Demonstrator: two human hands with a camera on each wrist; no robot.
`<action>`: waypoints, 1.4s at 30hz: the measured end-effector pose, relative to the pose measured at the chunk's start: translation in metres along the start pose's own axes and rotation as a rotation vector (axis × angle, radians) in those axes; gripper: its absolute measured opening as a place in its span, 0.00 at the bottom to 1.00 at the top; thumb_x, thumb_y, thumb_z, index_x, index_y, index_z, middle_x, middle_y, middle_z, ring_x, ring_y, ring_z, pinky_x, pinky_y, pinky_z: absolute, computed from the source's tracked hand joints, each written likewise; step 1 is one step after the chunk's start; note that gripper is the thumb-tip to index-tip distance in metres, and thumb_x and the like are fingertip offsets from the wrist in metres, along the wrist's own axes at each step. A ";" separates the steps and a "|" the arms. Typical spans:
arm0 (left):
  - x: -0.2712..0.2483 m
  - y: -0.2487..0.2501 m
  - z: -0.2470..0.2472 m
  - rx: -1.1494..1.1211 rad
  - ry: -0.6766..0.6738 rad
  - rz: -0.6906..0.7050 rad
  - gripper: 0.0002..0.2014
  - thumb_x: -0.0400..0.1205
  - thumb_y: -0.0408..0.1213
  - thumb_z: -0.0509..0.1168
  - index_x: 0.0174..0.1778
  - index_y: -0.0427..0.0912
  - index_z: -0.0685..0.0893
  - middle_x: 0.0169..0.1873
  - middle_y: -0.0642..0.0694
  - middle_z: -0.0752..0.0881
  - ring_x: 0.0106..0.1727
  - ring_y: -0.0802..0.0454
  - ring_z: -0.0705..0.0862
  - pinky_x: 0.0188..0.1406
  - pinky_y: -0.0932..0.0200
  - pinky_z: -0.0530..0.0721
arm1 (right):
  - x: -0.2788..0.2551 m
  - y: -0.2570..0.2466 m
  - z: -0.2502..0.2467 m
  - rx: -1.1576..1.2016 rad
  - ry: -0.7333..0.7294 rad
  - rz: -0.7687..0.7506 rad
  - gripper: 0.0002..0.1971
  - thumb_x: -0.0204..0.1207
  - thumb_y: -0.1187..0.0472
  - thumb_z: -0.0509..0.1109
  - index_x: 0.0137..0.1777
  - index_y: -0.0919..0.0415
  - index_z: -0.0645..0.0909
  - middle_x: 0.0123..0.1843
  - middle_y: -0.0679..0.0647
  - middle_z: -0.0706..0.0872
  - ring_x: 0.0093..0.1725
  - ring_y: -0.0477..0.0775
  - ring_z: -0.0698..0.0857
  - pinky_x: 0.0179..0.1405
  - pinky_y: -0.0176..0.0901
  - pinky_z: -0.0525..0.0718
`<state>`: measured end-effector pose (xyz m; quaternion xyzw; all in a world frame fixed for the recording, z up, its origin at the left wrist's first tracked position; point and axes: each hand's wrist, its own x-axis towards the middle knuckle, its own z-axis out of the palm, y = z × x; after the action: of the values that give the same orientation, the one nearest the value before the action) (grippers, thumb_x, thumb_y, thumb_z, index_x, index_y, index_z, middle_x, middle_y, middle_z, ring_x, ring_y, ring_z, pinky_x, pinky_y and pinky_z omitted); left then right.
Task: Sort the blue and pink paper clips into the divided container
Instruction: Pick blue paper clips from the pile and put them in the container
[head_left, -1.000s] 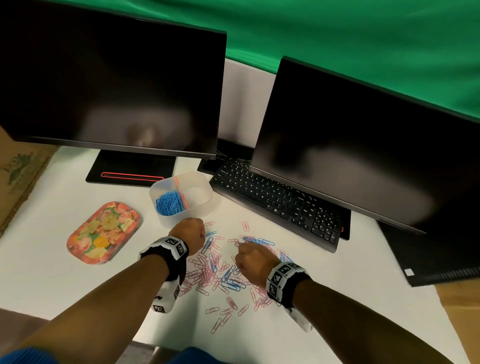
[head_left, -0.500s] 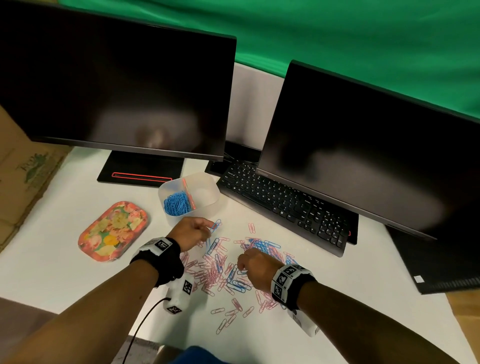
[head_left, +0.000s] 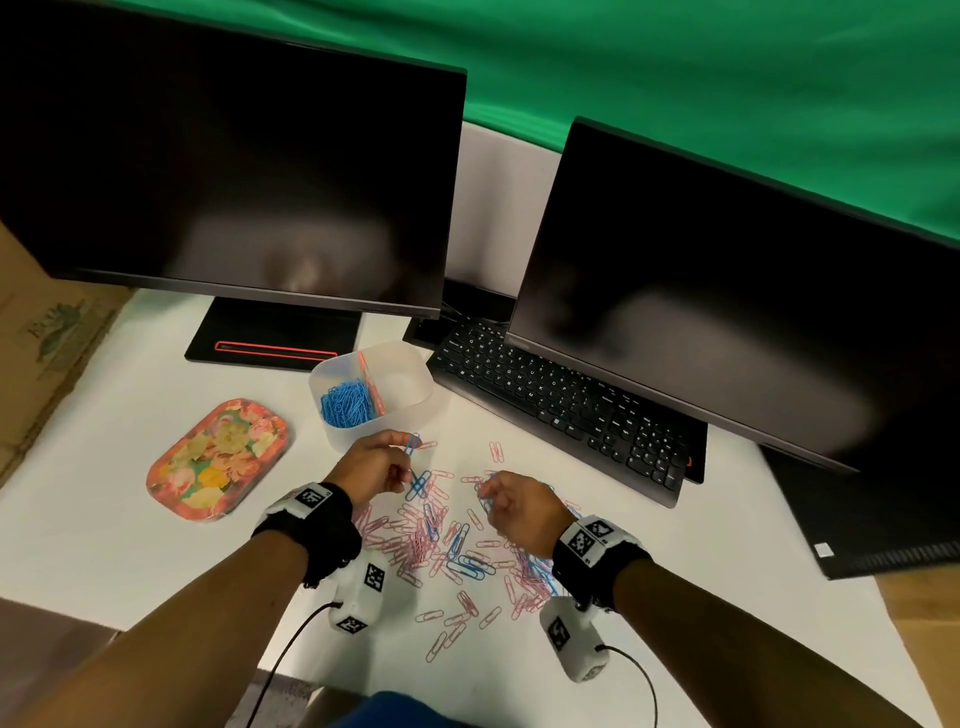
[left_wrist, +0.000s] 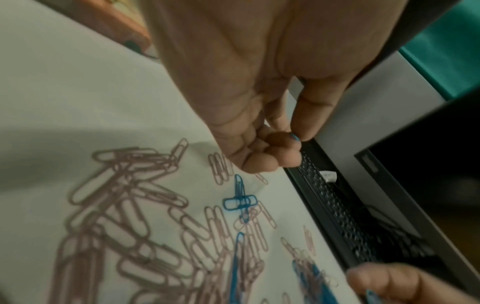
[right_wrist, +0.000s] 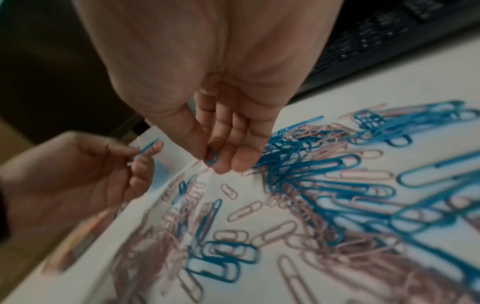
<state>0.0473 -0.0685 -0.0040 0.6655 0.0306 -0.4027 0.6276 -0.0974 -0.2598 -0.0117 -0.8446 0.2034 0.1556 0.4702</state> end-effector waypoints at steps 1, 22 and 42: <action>-0.001 0.001 0.001 -0.086 -0.004 -0.015 0.12 0.78 0.19 0.55 0.49 0.33 0.82 0.28 0.39 0.76 0.27 0.47 0.77 0.28 0.57 0.76 | -0.001 -0.001 -0.001 0.111 -0.024 0.031 0.17 0.75 0.73 0.64 0.47 0.47 0.79 0.36 0.51 0.82 0.39 0.52 0.84 0.36 0.37 0.82; 0.006 0.000 -0.003 0.095 0.119 0.011 0.14 0.80 0.37 0.62 0.28 0.40 0.73 0.23 0.44 0.70 0.24 0.49 0.66 0.27 0.57 0.66 | -0.035 0.007 0.034 -0.727 -0.123 -0.186 0.14 0.82 0.55 0.59 0.60 0.62 0.80 0.60 0.58 0.80 0.58 0.62 0.82 0.57 0.52 0.81; 0.007 -0.018 -0.002 0.833 0.175 0.224 0.03 0.76 0.34 0.69 0.38 0.46 0.84 0.37 0.48 0.88 0.44 0.48 0.86 0.50 0.57 0.84 | -0.030 0.010 0.024 -0.006 0.031 -0.019 0.11 0.71 0.68 0.70 0.48 0.52 0.82 0.31 0.44 0.79 0.31 0.43 0.76 0.36 0.34 0.77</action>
<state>0.0430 -0.0663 -0.0230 0.8926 -0.1539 -0.2523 0.3404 -0.1300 -0.2383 -0.0172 -0.8502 0.2022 0.1383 0.4660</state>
